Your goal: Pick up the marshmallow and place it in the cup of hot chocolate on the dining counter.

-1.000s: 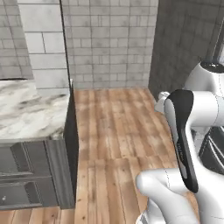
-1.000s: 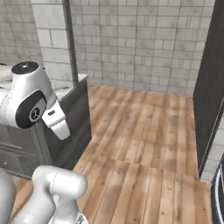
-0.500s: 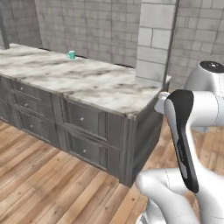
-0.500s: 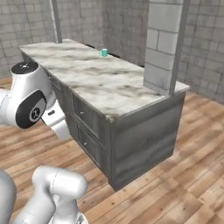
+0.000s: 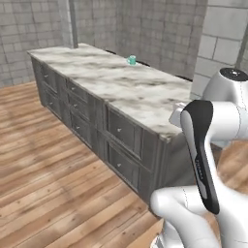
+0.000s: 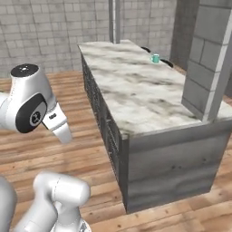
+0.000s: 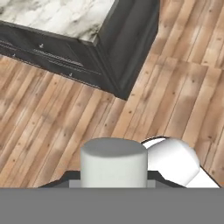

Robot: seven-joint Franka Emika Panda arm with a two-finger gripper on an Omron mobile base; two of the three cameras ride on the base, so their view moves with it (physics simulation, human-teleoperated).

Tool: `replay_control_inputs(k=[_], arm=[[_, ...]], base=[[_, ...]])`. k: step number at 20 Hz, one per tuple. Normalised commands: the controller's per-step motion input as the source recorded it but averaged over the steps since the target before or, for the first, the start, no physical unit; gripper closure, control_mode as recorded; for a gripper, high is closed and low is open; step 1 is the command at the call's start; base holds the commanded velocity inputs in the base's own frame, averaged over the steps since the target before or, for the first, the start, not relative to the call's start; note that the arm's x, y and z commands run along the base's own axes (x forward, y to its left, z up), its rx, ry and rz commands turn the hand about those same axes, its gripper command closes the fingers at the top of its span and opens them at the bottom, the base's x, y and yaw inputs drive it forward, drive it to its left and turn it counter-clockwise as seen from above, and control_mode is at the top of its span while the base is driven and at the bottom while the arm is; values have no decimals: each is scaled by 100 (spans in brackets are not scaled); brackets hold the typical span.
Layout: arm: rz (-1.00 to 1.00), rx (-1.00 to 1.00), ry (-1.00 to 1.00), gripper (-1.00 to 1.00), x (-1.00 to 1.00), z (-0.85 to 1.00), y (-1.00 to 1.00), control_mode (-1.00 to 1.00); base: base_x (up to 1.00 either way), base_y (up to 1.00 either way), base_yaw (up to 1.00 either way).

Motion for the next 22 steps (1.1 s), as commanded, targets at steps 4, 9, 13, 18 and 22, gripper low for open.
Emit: replay_control_inputs(k=[4, 9, 13, 18, 22], arm=[[0, 0, 0, 100, 0, 0, 0, 100], [0, 0, 0, 100, 0, 0, 0, 100], [0, 0, 0, 100, 0, 0, 0, 100], [0, 0, 0, 100, 0, 0, 0, 100], [0, 0, 0, 100, 0, 0, 0, 100]], base=[[0, -100, 53], [-14, -100, 46], [-11, -100, 39], [0, -100, 35], [-3, -100, 33]])
